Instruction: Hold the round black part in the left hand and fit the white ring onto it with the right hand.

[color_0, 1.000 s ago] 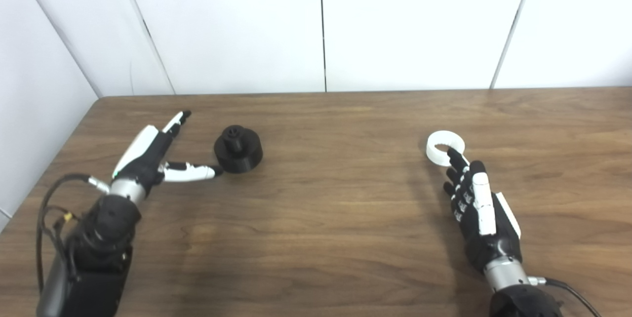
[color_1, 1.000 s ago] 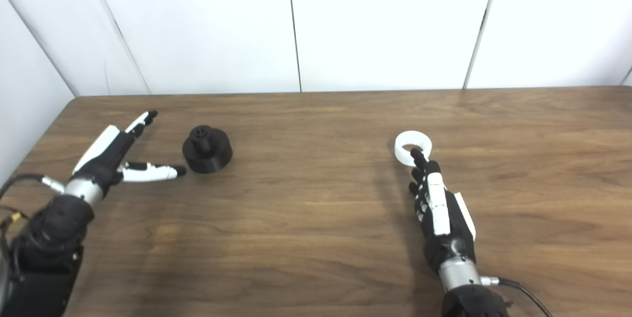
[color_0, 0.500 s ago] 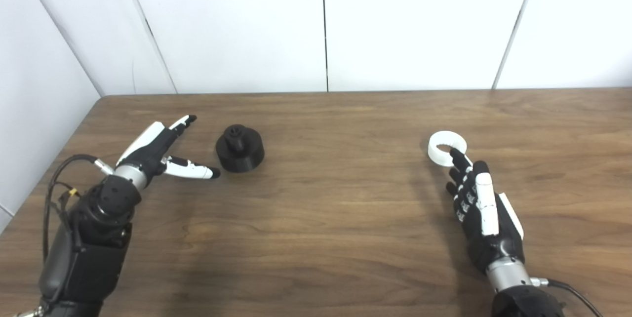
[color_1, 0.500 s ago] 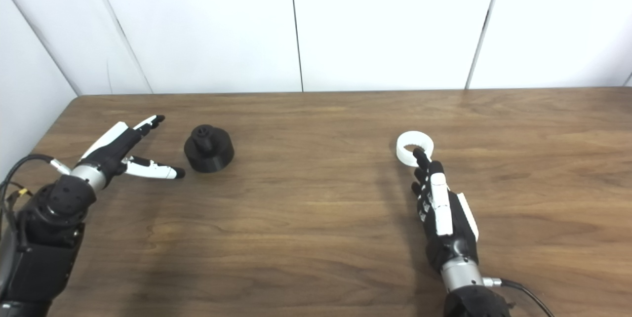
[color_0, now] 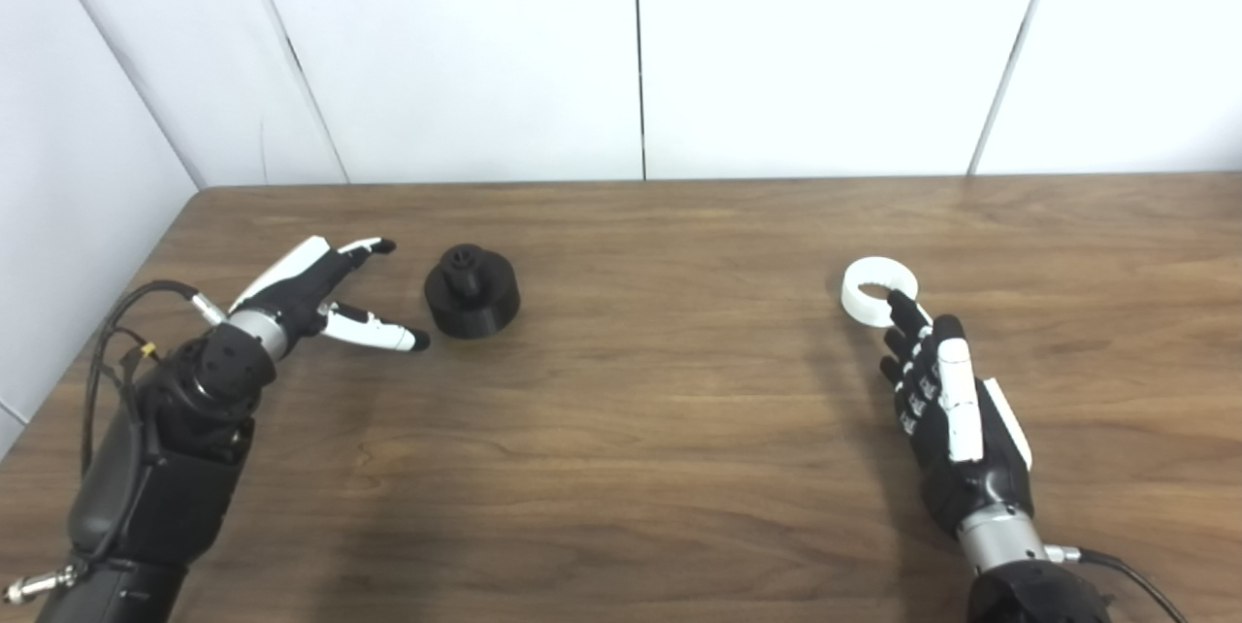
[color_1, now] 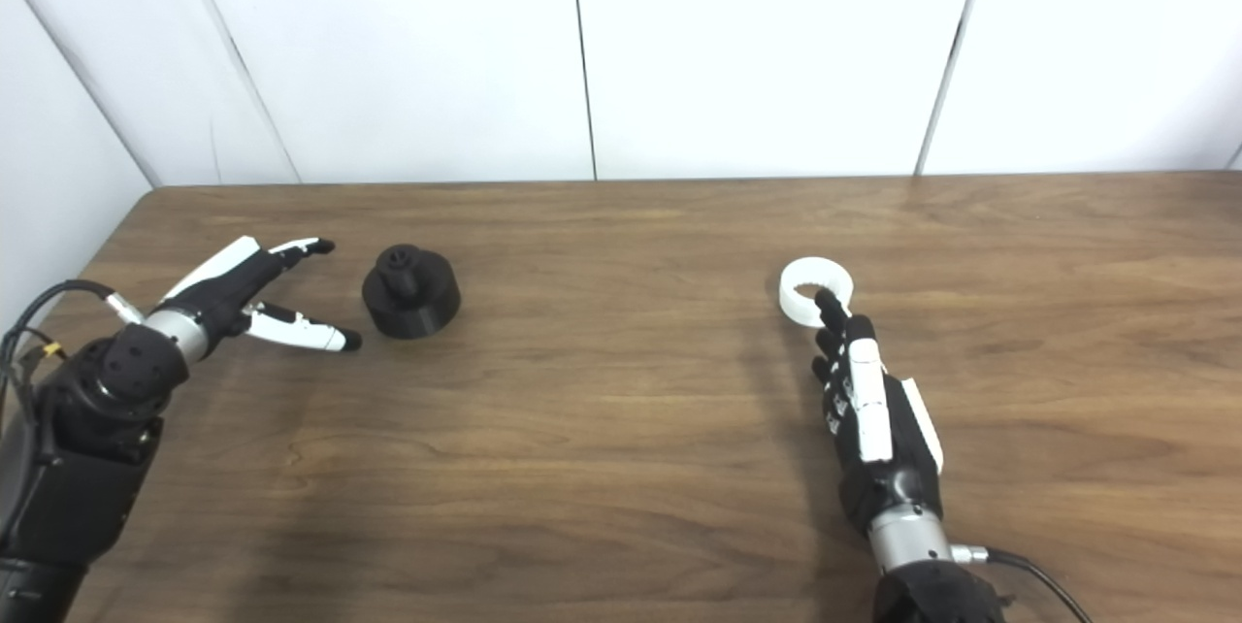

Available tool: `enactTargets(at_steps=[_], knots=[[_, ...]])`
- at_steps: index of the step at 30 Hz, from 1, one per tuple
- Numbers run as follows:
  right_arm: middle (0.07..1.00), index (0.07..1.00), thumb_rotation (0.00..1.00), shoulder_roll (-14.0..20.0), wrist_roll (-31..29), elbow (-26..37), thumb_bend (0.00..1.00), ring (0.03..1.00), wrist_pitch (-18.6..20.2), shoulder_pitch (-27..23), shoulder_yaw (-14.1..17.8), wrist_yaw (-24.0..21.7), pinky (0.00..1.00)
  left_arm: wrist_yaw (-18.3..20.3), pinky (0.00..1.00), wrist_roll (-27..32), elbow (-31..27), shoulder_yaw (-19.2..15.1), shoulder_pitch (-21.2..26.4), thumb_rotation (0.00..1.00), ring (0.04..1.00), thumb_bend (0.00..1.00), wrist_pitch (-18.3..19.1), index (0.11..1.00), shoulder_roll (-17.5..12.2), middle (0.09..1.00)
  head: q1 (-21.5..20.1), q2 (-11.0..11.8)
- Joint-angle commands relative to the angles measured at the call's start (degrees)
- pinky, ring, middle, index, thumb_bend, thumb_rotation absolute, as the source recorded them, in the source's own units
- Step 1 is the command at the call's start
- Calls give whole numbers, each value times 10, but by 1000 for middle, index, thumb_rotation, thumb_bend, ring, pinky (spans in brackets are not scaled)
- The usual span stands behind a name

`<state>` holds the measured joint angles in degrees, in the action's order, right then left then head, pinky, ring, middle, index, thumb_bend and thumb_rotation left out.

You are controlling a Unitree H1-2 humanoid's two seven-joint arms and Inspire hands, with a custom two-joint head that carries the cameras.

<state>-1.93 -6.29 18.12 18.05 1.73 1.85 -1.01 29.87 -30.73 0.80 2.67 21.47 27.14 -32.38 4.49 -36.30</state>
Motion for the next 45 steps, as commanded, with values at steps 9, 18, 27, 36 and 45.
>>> enactTargets(at_steps=[9,18,27,36,45], knots=[[980,927,1000,-4,1,31,555,993,-14,0,-2,3,1000,-3,1000,-19,17,19,57,274,1000,1000,-2,926,-15,1000,-3,1],[974,923,1000,-6,2,35,571,982,-8,1,-2,9,1000,-21,1000,-12,28,38,68,256,1000,1000,-6,930,-18,1000,-5,1],[972,916,1000,-7,-5,38,558,988,-5,2,2,16,1000,-23,1000,-14,29,54,73,271,1000,1000,-8,929,-19,1000,-8,-1],[969,917,1000,-5,-5,40,552,986,-7,3,0,18,1000,-29,997,-14,42,67,80,263,1000,1000,-15,929,-18,1000,-9,-1],[962,911,1000,-7,-3,40,560,976,-12,6,-2,18,1000,-33,1000,-12,51,76,87,284,1000,1000,-27,930,-14,1000,-13,-1]])
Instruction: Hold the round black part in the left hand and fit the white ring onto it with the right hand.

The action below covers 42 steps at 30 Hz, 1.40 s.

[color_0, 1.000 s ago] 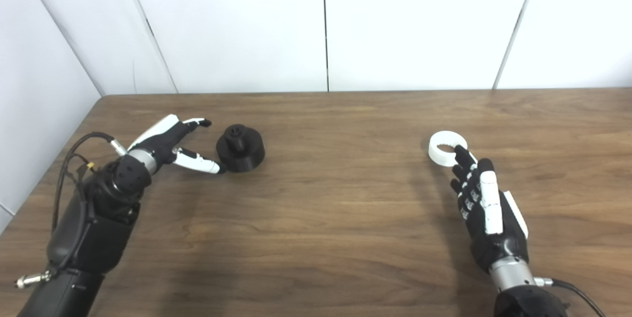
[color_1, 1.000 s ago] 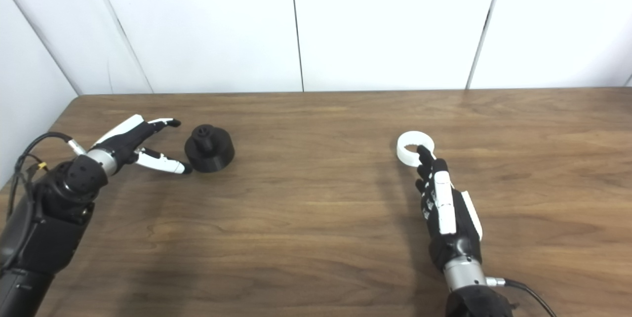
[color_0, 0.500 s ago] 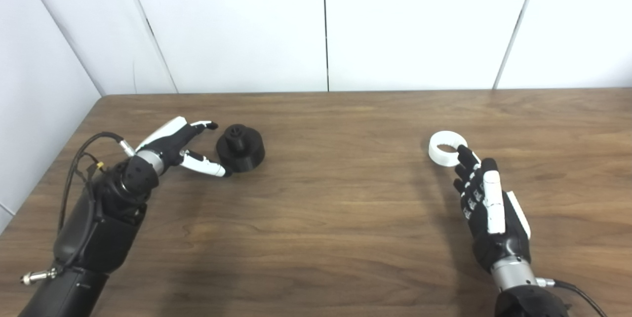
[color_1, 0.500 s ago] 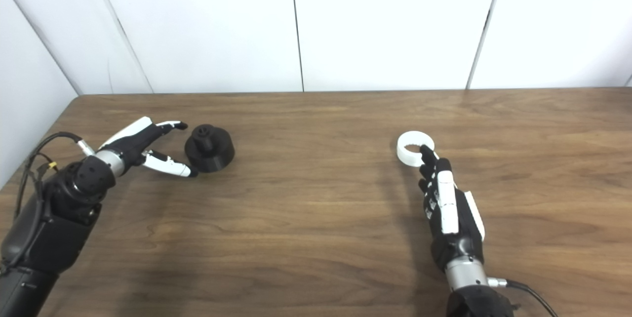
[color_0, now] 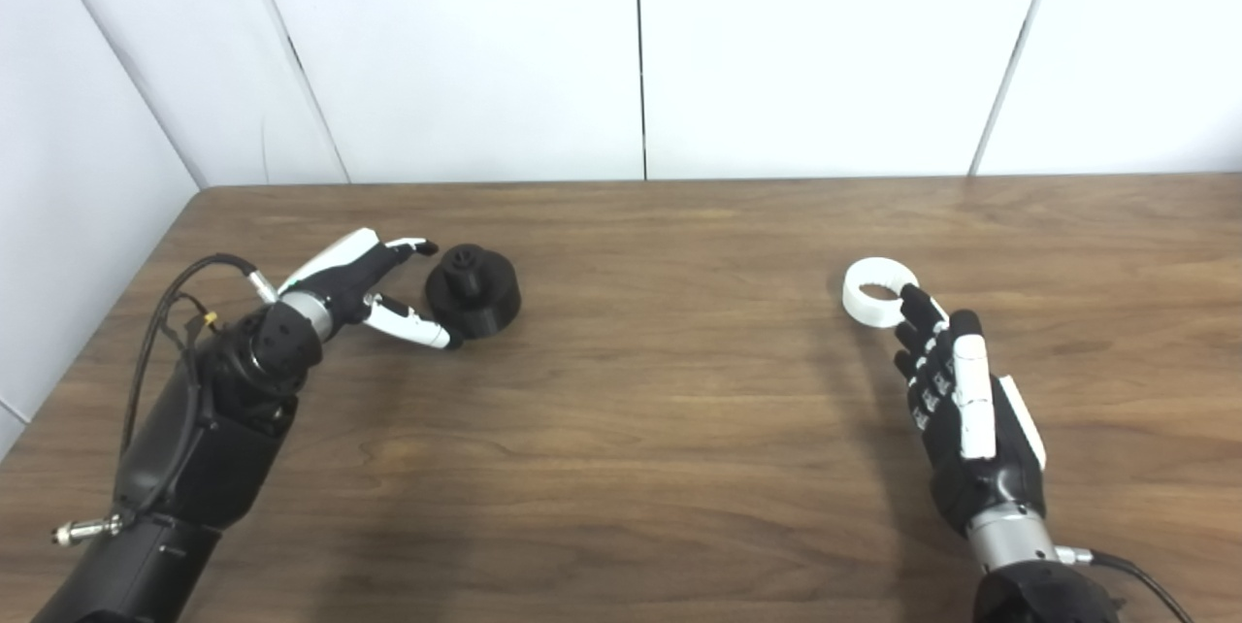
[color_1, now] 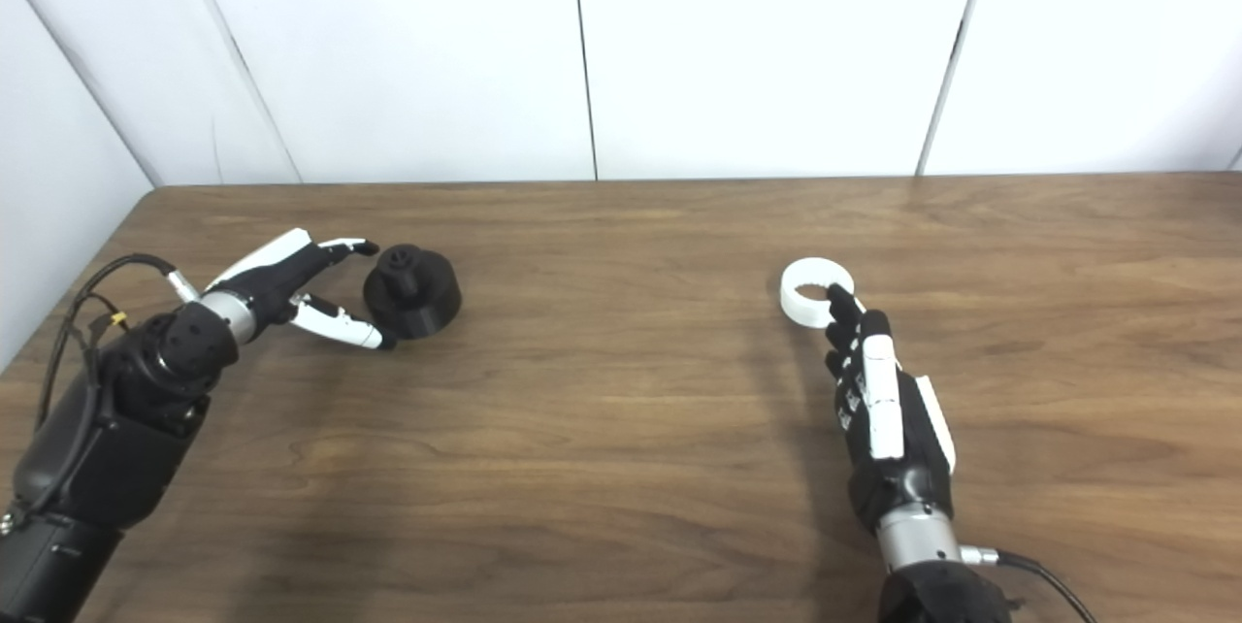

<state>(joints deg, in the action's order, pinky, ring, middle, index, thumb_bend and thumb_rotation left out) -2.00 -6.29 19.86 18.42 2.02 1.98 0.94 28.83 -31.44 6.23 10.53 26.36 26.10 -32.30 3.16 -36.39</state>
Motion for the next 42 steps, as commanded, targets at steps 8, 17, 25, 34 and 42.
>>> enactTargets(at_steps=[8,17,25,34,42], knots=[[960,911,1000,-9,0,25,563,975,-14,7,-5,3,1000,-28,1000,-4,7,9,44,301,1000,1000,-25,921,-16,1000,-5,0],[962,912,1000,-11,-1,26,563,974,-17,11,-5,5,1000,-29,982,3,19,11,53,261,1000,1000,-27,913,-9,1000,-12,-1],[961,909,1000,-15,0,27,568,972,-20,16,-5,9,1000,-32,1000,14,29,13,58,242,1000,1000,-33,911,-4,1000,-17,0],[960,911,1000,-13,0,27,565,969,-27,18,-7,12,1000,-33,1000,11,58,27,74,216,1000,1000,-38,908,-4,1000,-24,3],[965,915,1000,-13,7,31,574,978,-24,19,-7,19,1000,-28,1000,14,68,40,81,218,1000,1000,-41,885,-8,1000,-29,3]])
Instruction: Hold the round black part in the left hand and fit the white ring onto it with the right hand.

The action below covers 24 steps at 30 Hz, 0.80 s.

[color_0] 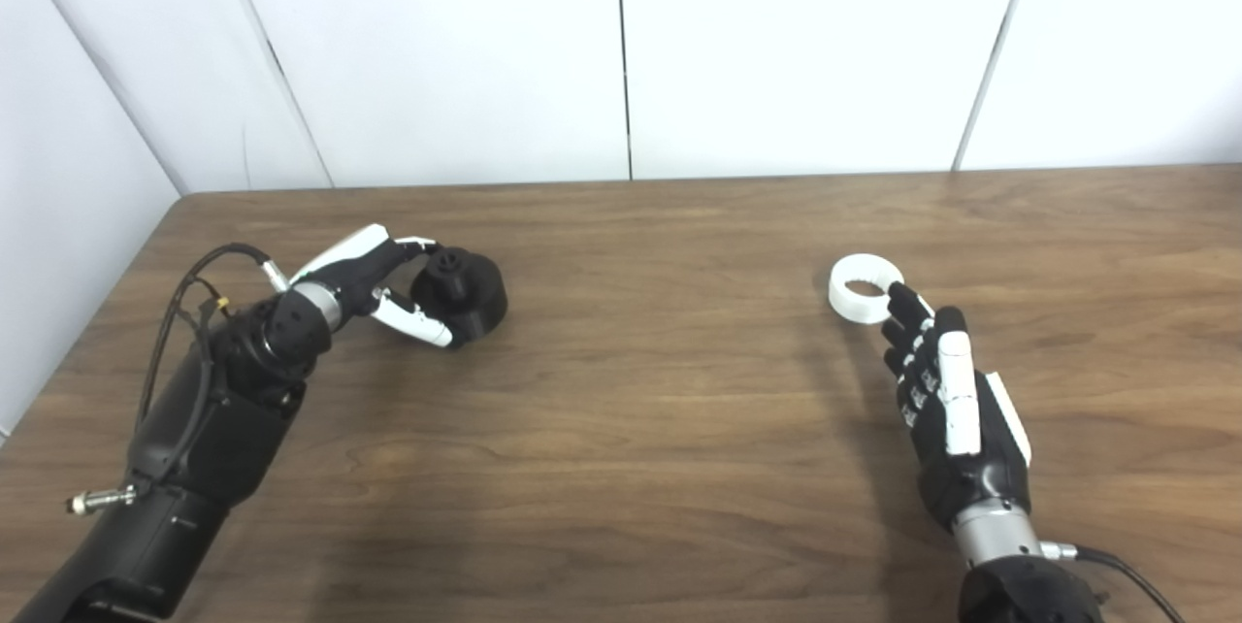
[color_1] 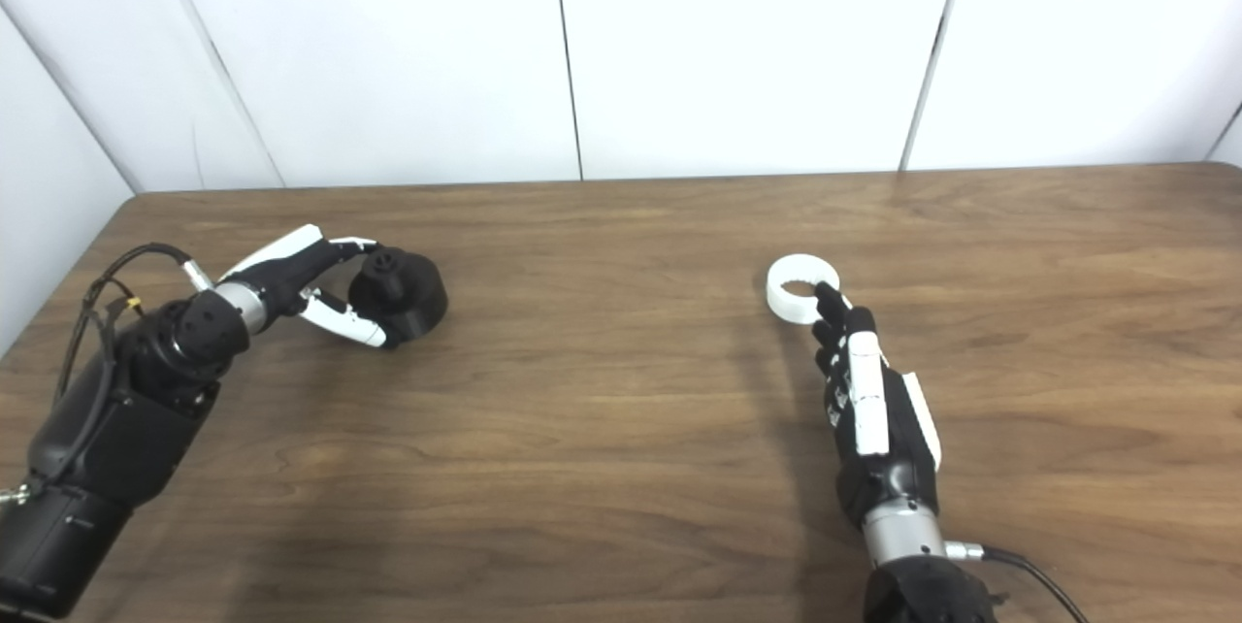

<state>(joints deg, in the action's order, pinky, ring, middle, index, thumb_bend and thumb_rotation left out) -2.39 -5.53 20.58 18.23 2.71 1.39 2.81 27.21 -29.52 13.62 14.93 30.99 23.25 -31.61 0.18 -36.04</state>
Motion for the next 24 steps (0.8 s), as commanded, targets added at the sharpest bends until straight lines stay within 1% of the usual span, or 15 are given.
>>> enactTargets(at_steps=[1,7,12,16,19,22,24], knots=[[966,915,1000,-9,-3,24,573,980,-23,13,-1,-1,1000,-12,1000,-6,-5,-3,36,219,1000,1000,-12,883,-14,1000,0,1],[963,915,1000,-7,1,26,568,979,-20,11,0,1,1000,-13,999,-9,0,1,39,232,1000,1000,-4,871,-10,1000,0,1],[965,916,1000,-5,-1,22,570,981,-25,9,2,-1,1000,-19,1000,-8,1,3,37,232,1000,1000,-8,863,-9,1000,0,2],[962,914,1000,-4,-2,22,569,979,-23,8,2,-1,1000,-22,1000,-8,-2,2,35,232,1000,998,-7,838,-8,1000,0,3],[965,918,1000,-3,-1,24,560,982,-23,8,2,-2,1000,-29,1000,-14,-3,5,34,238,1000,956,-10,806,-7,1000,0,3],[963,914,1000,-3,-2,26,560,979,-20,7,3,-1,1000,-36,1000,-17,-2,5,32,245,1000,939,-12,790,-6,1000,1,3],[964,912,1000,-3,-1,26,563,979,-20,8,3,-1,1000,-42,1000,-20,-2,5,31,233,1000,921,-10,779,-4,1000,0,2]])
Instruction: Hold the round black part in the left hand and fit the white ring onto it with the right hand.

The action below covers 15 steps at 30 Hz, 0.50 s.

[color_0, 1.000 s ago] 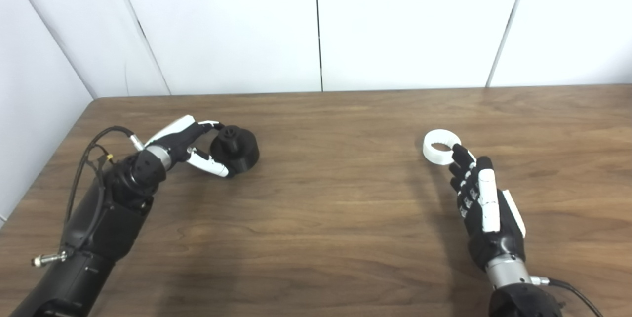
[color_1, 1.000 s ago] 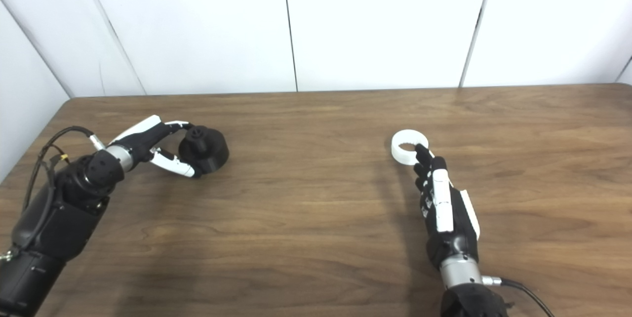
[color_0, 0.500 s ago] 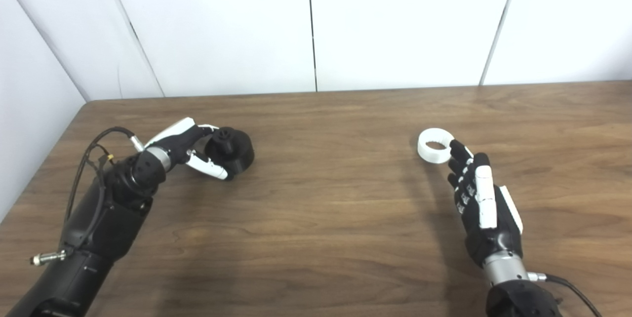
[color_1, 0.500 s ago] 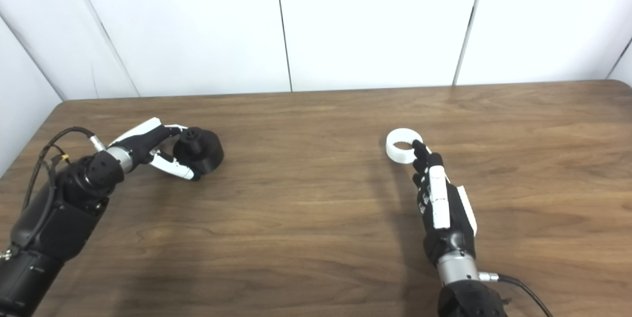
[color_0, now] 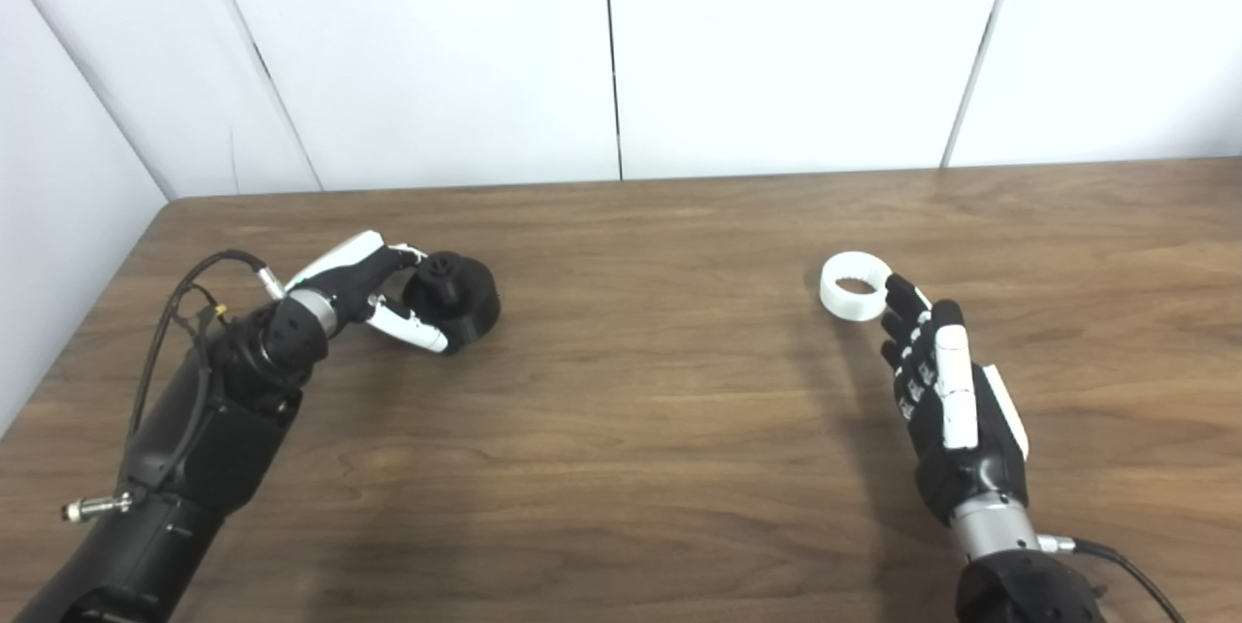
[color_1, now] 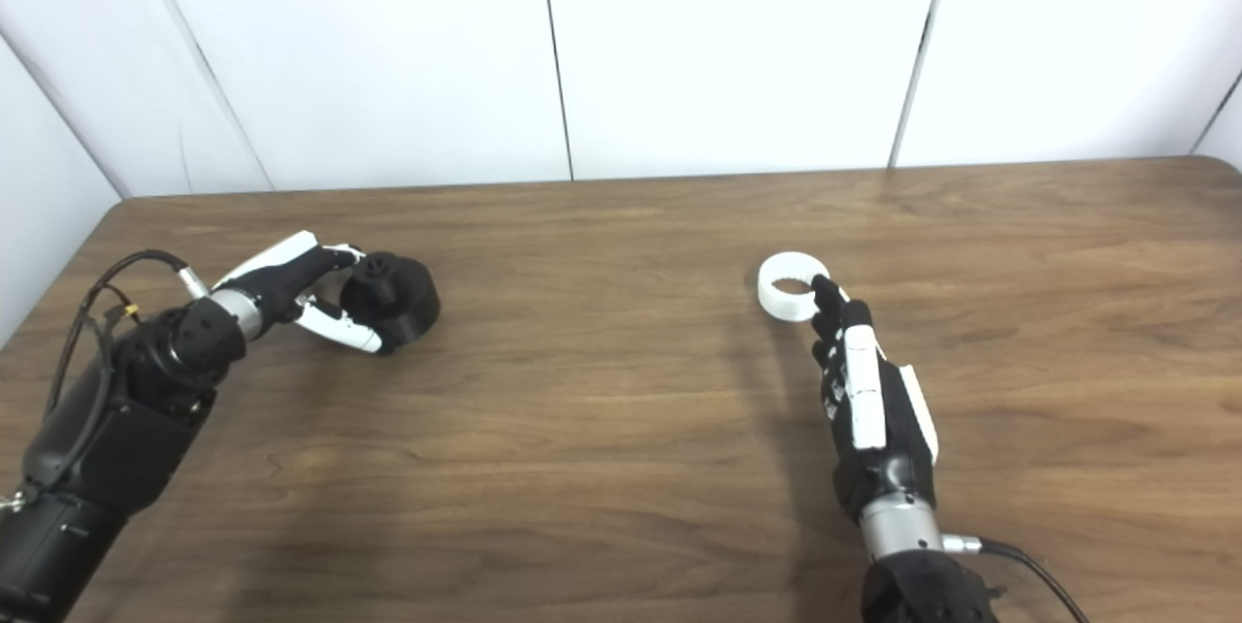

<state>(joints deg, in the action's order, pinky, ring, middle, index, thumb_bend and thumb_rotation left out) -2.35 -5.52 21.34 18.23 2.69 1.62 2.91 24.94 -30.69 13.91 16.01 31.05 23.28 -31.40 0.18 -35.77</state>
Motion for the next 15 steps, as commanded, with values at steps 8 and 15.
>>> enactTargets(at_steps=[8,15], knots=[[962,907,1000,-3,0,16,566,974,-22,7,0,-3,1000,-32,1000,-8,3,-7,28,226,1000,883,-17,766,-4,1000,0,-1],[958,903,1000,-3,3,17,558,973,-20,6,0,-1,1000,-36,994,-12,-1,-3,25,232,1000,880,-19,768,-5,1000,0,0]])
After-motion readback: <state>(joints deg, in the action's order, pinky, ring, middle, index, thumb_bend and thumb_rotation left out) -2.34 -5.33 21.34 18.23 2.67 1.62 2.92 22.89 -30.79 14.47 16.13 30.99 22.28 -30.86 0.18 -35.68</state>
